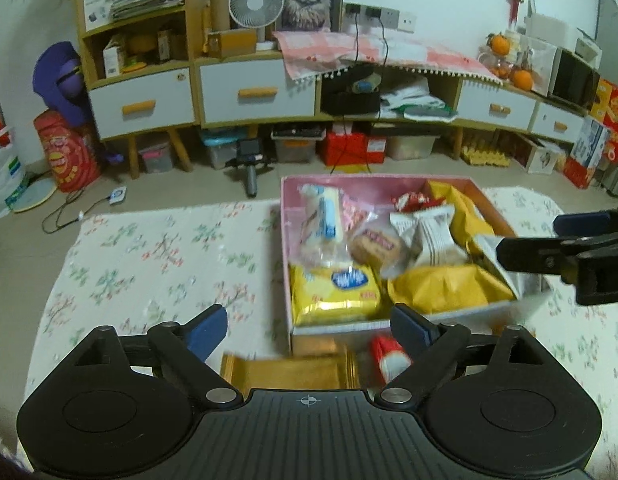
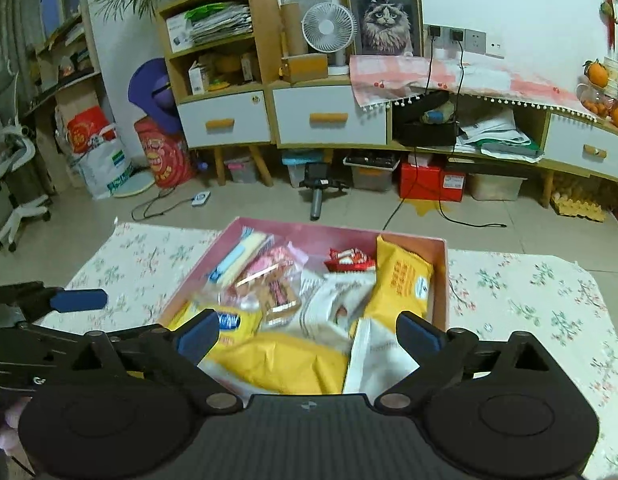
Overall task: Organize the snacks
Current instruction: 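Withdraw both tools and move left tool to white pastry pack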
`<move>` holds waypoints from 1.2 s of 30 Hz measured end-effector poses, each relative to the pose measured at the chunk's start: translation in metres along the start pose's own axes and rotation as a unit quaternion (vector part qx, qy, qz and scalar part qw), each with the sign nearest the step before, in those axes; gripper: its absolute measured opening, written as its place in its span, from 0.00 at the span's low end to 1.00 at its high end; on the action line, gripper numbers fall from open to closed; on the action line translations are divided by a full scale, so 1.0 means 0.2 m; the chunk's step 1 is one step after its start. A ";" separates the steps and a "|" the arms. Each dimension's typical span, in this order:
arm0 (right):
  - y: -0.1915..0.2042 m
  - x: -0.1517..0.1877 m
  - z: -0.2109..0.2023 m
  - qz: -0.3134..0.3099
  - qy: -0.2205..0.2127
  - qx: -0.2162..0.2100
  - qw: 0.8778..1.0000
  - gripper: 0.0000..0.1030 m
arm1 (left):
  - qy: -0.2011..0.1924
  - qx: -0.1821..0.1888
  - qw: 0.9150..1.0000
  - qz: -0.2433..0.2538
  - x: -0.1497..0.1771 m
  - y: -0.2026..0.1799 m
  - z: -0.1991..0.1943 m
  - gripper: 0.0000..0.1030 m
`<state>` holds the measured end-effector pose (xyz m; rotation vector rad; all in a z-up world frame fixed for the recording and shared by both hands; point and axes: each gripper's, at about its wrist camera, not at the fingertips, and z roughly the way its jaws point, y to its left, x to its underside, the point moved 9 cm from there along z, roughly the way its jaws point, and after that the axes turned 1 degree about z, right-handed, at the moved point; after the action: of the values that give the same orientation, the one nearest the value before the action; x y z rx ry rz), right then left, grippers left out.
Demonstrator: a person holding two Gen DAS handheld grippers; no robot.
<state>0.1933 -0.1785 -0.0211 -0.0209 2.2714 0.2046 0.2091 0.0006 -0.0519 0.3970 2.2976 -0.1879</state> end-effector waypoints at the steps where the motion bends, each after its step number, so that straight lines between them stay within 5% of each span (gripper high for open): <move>1: 0.00 0.01 -0.02 -0.001 0.000 0.001 1.000 0.70 | 0.005 -0.002 1.000 -0.001 0.02 0.00 -0.01 0.88; 18: 0.00 0.28 -0.07 0.007 0.020 0.015 1.000 0.76 | 0.090 -0.032 0.995 -0.041 0.40 0.04 -0.04 0.93; 26: -0.08 0.39 0.00 -0.011 0.042 0.041 0.998 0.76 | 0.082 -0.023 0.996 -0.029 0.43 -0.08 0.01 0.93; 36: -0.20 0.47 0.11 0.053 0.060 0.065 0.995 0.76 | 0.079 -0.021 0.997 0.005 0.46 -0.20 0.11 0.92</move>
<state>0.1521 -0.2107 -0.1109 0.1600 2.4032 0.1135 0.1511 -0.0225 -0.1326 0.4145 2.4492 -0.1070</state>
